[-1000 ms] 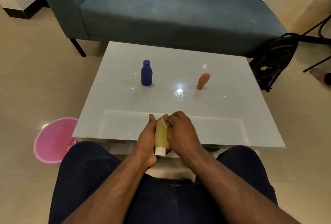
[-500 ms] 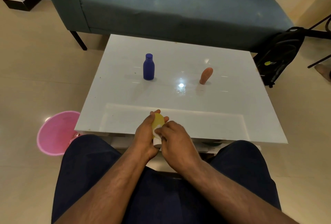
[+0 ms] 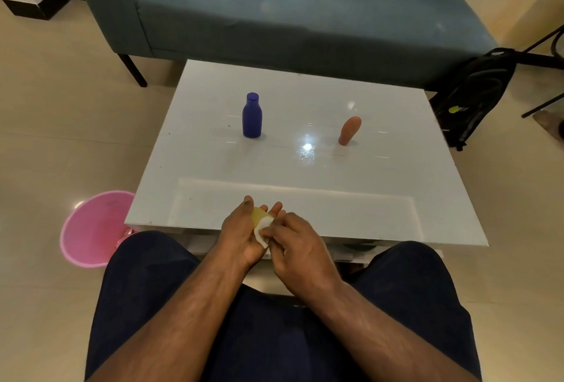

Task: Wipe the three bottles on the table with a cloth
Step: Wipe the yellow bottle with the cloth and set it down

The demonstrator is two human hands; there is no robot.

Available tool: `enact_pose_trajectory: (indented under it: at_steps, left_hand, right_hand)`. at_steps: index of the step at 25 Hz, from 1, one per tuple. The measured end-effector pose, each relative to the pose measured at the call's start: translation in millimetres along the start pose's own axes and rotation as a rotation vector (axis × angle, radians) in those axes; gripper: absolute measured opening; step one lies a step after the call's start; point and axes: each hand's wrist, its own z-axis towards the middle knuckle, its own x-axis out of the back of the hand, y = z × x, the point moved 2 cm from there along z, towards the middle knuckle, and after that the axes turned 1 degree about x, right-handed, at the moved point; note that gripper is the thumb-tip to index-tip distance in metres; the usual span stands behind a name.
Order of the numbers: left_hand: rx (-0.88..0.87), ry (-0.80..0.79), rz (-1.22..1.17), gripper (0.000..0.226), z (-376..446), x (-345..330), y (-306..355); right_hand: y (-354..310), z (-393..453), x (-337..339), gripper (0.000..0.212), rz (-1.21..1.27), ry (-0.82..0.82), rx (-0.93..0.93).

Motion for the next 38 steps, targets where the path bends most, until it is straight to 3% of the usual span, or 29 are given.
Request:
enact_pose_trajectory:
  at_steps: [4, 8, 12, 16, 18, 21, 24, 28, 31, 34, 38]
  left_hand:
    - [-0.021, -0.005, -0.066, 0.041, 0.8, 1.1, -0.1]
    - [0.068, 0.006, -0.033, 0.047, 1.3, 5.2, -4.7]
    - [-0.054, 0.019, -0.145, 0.046, 9.9, 9.8, -2.1]
    - [-0.025, -0.017, -0.118, 0.03, 4.5, 4.7, -4.0]
    - [-0.034, -0.03, -0.109, 0.016, -3.0, -1.5, -3.6]
    - [-0.037, -0.053, -0.108, 0.015, -2.0, -1.4, 1.2]
    - [-0.011, -0.085, -0.092, 0.015, 3.0, 3.5, 1.9]
    - [0.031, -0.174, -0.054, 0.018, -1.9, -1.2, -4.9]
    - [0.082, -0.23, -0.05, 0.021, -2.8, 0.6, -5.0]
    - [0.062, -0.183, -0.091, 0.031, 5.3, 6.9, -3.9]
    - [0.062, -0.254, 0.051, 0.036, 3.8, 2.5, -4.7]
  right_hand:
    - [7.2, 6.1, 2.9, 0.018, -0.017, 0.082, -0.048]
    - [-3.1, 3.8, -7.5, 0.022, -0.042, 0.017, 0.14]
    - [15.2, 9.3, -1.0, 0.02, 0.082, 0.146, -0.14]
    - [4.4, 4.4, -3.7, 0.025, 0.052, 0.097, -0.01]
    - [11.7, 10.1, 1.0, 0.021, 0.222, 0.145, -0.196]
    - [10.8, 11.0, 4.2, 0.019, 0.336, 0.064, -0.38]
    - [-2.0, 4.9, 3.2, 0.021, 0.382, 0.011, -0.401]
    - [8.1, 25.4, 8.2, 0.019, 0.374, 0.139, -0.442]
    - [-2.3, 28.0, 8.0, 0.018, 0.335, 0.155, -0.38]
    - [-9.8, 14.1, 3.0, 0.019, 0.331, 0.109, -0.298]
    - [7.7, 32.9, 8.0, 0.015, 0.305, 0.119, -0.374]
